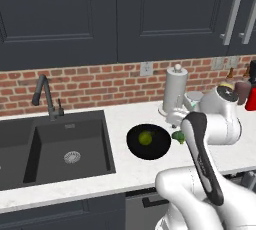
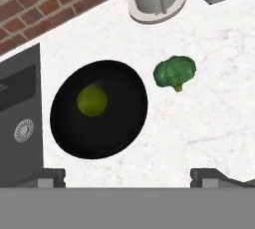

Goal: Pick the lime from the sink and place it in the bowl. Then pick the bowl and place it in the microwave. Then close the microwave door and press the start button.

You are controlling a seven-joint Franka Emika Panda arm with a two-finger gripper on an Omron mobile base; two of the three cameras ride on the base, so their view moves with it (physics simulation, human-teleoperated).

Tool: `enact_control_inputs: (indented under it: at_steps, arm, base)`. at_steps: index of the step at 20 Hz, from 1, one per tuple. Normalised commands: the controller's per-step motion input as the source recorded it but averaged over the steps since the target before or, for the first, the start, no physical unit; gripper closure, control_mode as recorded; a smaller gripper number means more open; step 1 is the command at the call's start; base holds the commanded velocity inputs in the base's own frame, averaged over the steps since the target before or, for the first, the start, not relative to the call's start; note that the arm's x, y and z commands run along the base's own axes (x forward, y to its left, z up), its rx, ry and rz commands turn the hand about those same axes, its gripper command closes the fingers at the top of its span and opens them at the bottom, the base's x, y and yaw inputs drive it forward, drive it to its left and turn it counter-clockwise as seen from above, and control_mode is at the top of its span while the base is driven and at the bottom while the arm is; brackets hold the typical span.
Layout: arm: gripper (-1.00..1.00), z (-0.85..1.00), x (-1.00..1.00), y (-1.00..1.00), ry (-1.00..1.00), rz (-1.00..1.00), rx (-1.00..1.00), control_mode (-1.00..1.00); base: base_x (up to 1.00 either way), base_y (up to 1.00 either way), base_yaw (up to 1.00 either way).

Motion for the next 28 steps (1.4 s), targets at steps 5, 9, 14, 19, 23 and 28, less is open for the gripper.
enact_control_inputs:
  at_steps: [5, 9, 14, 19, 23, 28]
  arm:
    - [-1.0, 0.0, -0.11, -0.4, 0.0, 0.0, 0.19, -1.0]
    - [-1.0, -0.03, 0.0, -0.21, 0.0, 0.0, 0.09, -1.0]
    - [-1.0, -0.19, 0.09, -0.01, 0.09, 0.0, 0.0, -1.0]
    - [-1.0, -0.39, 0.19, 0.0, 0.15, 0.0, 0.0, -1.0]
    - [-1.0, -0.23, 0.17, 0.0, 0.06, 0.0, 0.0, -1.0]
    - [-1.0, -0.17, 0.19, 0.0, 0.0, 0.0, 0.0, -1.0]
  base:
    - [0.0, 0.0, 0.0]
    - [0.0, 0.0, 0.0]
    - [0.0, 0.0, 0.0]
    - [0.0, 0.0, 0.0]
    - [0.0, 0.0, 0.0]
    - [0.0, 0.0, 0.0]
